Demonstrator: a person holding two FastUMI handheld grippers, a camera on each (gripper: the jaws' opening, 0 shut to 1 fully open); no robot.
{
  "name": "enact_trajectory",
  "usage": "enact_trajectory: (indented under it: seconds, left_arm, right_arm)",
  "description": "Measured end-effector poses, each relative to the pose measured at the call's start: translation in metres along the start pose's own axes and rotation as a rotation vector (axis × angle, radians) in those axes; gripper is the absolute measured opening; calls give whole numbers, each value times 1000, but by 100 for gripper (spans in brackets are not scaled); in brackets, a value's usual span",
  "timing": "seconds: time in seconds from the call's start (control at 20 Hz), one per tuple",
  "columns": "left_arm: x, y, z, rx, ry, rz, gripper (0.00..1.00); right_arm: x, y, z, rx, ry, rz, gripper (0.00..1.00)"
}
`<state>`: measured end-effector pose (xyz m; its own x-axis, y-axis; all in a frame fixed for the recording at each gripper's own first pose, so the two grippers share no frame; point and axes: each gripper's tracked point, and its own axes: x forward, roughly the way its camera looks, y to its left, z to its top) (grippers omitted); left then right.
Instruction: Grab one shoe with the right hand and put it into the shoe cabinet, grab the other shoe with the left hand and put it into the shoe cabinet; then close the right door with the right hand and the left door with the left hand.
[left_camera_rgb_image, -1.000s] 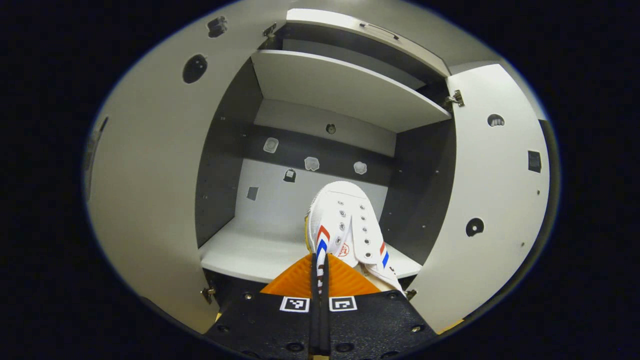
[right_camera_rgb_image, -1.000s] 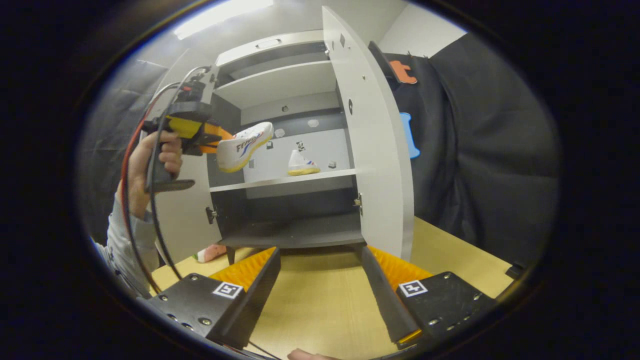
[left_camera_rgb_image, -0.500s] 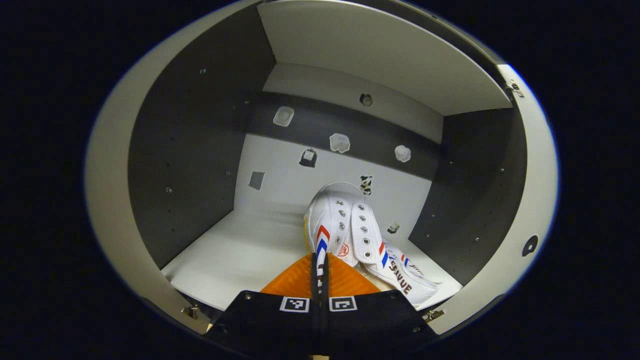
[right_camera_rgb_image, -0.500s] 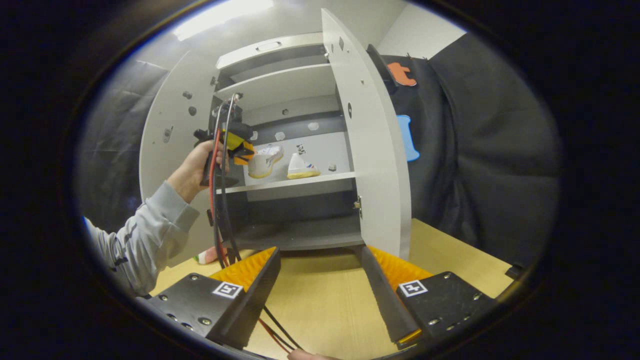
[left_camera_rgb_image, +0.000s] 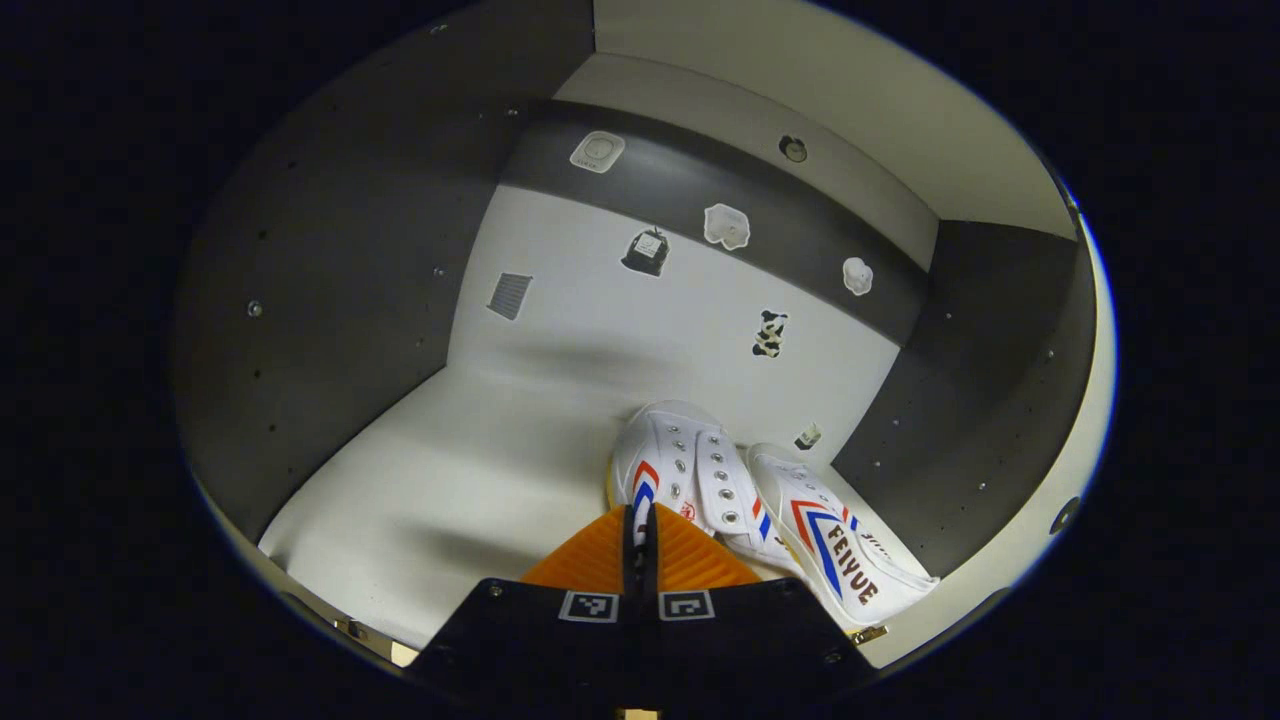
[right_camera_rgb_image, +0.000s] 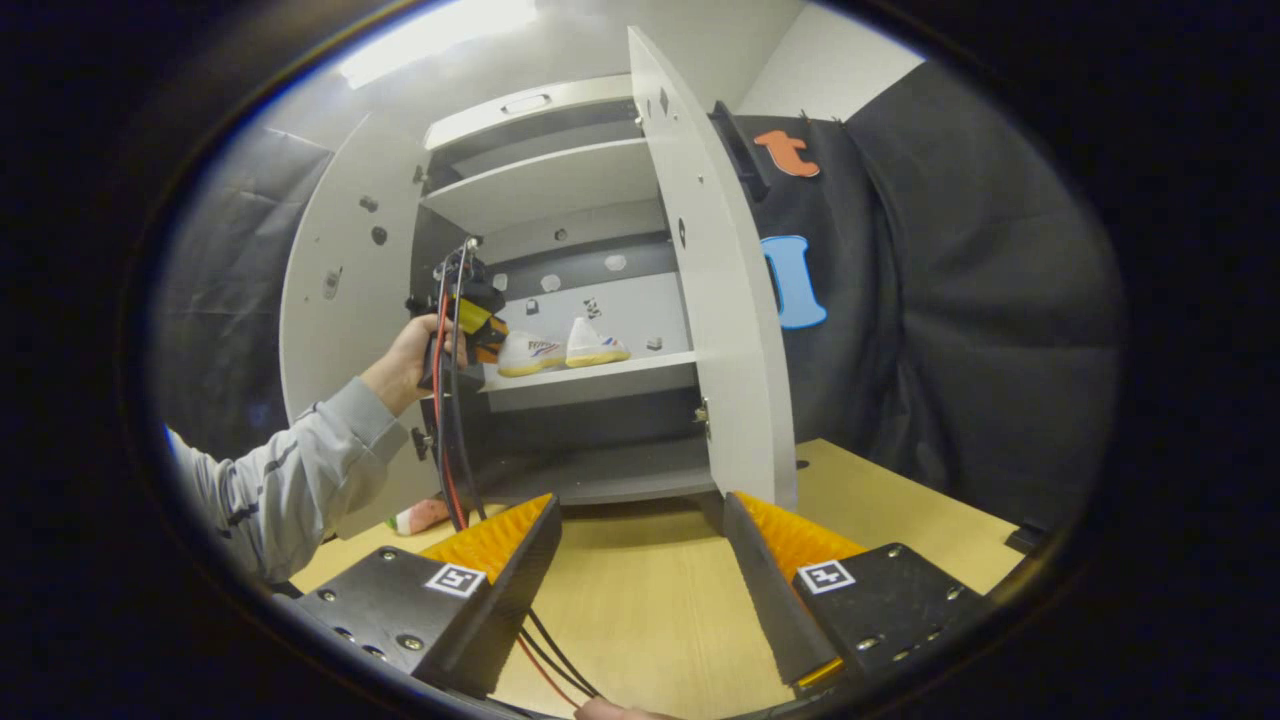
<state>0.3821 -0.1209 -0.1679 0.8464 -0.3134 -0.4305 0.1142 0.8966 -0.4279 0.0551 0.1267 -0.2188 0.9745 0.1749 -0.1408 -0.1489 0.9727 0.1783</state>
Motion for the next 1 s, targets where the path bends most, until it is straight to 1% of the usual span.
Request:
enact_trajectory:
  seconds: [0.1,0.15,0.2,0.25,0.3,0.35,0.4,0.45,0.5,0.55,0.6,0.65,0.7,0.75,0.85,0.9,0.95,1.0]
  left_arm:
    - [-2,-2,3,4,-27,-10,3]
    - [-6,-5,4,-1,-35,-26,4]
    - [-11,-9,9,-10,-47,-38,11]
    - [-12,-4,22,5,-99,-16,17]
    - [-28,-5,34,12,-139,-12,10]
    - [-39,-10,43,16,-173,-27,23]
    - [-54,-14,49,18,-206,-27,25]
    - [-68,-18,54,27,-232,-31,24]
    - [-83,-23,57,38,-252,-37,38]
    - [-101,-28,57,56,-265,-42,40]
    - [-117,-32,56,75,-272,-46,65]
    - [-131,-34,53,90,-276,-42,67]
    - [-147,-37,49,101,-283,-43,64]
    - [-162,-40,43,122,-278,-47,66]
    - [-199,-51,25,150,-278,-86,70]
    - [-217,-55,18,172,-285,-109,78]
    - [-236,-54,5,195,-284,-119,81]
    - [-250,-52,-3,210,-288,-119,91]
  right_arm:
    - [-4,-1,-1,15,-6,-6,96]
    - [-5,-1,0,22,-7,-9,98]
    - [-4,0,-2,28,-4,-6,98]
    - [-5,1,-3,35,0,-3,98]
    - [-6,1,-5,40,3,1,98]
    - [-6,2,-5,38,0,5,98]
    - [-6,0,-5,30,-6,2,98]
    - [-5,-3,-3,19,-11,-9,98]
    - [-7,-5,-1,10,-19,-20,98]
    - [-8,-6,2,8,-29,-29,98]
    - [-10,-6,4,5,-35,-35,98]
    - [-12,-8,5,0,-43,-35,98]
    - [-15,-9,7,-8,-51,-38,98]
    - [-16,-12,10,-15,-59,-50,98]
    - [-25,-20,14,-25,-70,-68,96]
    - [-36,-29,16,-33,-73,-76,98]
    - [-41,-37,19,-40,-76,-88,98]
    - [-45,-42,22,-54,-78,-98,98]
